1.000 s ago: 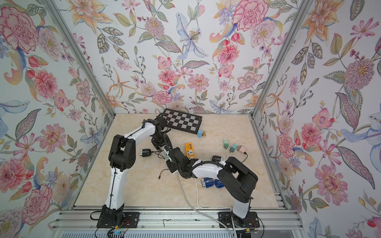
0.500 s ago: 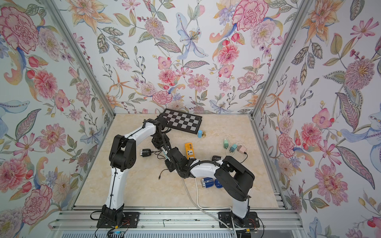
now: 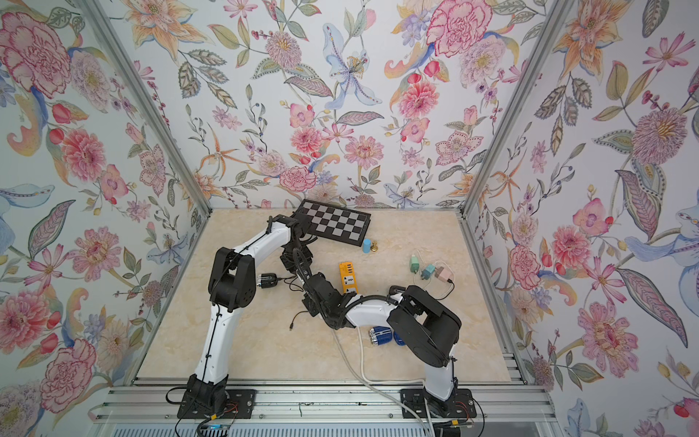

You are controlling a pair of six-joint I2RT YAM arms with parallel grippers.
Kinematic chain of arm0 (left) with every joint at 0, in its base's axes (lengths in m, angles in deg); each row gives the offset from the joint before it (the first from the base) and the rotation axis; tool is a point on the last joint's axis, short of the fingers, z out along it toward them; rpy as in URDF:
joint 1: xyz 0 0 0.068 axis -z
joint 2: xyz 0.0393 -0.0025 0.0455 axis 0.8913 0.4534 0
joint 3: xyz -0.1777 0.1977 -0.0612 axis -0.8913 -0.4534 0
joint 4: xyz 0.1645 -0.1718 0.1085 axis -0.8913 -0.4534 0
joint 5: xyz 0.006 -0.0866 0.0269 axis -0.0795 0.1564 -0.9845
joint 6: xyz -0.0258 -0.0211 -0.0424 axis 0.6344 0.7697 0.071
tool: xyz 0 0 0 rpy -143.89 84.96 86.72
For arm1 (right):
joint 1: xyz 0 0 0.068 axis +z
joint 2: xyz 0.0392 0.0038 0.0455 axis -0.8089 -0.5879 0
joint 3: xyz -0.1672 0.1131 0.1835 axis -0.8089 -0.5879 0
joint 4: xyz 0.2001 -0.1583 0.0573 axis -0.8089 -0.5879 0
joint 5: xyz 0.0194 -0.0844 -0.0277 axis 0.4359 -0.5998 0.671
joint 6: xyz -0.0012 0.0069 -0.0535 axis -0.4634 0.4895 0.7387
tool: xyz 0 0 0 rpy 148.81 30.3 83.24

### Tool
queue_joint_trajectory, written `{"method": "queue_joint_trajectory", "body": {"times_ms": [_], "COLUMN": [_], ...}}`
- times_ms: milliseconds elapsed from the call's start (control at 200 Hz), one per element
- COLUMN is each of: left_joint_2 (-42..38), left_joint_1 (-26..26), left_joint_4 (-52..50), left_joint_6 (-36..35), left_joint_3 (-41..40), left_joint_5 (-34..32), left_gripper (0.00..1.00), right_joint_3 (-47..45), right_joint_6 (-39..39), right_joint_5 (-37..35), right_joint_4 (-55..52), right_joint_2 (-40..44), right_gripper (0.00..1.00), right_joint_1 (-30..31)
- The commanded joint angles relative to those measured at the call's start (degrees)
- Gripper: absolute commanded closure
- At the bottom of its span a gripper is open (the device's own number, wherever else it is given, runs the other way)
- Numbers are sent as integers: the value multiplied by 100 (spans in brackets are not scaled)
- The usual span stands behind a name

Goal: Unplug the electric shaver
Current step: Remove the plug from the socket.

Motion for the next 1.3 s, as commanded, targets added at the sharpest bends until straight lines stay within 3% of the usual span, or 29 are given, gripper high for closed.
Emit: {"method": "queue_joint_trajectory", "body": {"times_ms": [0, 215, 360, 530, 710, 841, 1061, 1181, 1291], "left_joint_2": [254, 350, 462, 539, 529, 554, 602, 606, 591], "left_joint_1": [99, 134, 174, 209, 222, 238, 257, 266, 268], "left_joint_4": [-68, -255, -355, -442, -472, -467, -463, -466, -475], "left_joint_6": [-22, -96, -144, -145, -153, -162, -136, -152, -153], "left_joint_3": [131, 371, 538, 636, 608, 557, 558, 549, 501], "left_joint_5": [52, -65, -99, -132, -193, -211, -210, -233, -255], "left_gripper": [80, 88, 91, 94, 94, 94, 95, 95, 95], "right_joint_3": [116, -29, 148, 114, -230, -414, 44, -3, -314], "right_joint_6": [109, -414, 728, 734, -576, -780, 524, 555, -170], "right_joint_5": [70, 292, -300, -590, 512, 923, -212, -536, 19], "right_joint_4": [510, 860, 946, 1055, 1524, 1862, 1150, 1107, 1456], "right_joint_2": [-143, -51, -190, -218, 27, 85, -97, -25, 199], "right_gripper": [78, 85, 86, 89, 89, 89, 91, 91, 91], "right_joint_1": [98, -14, 380, 431, -1, -71, 601, 616, 284]}}
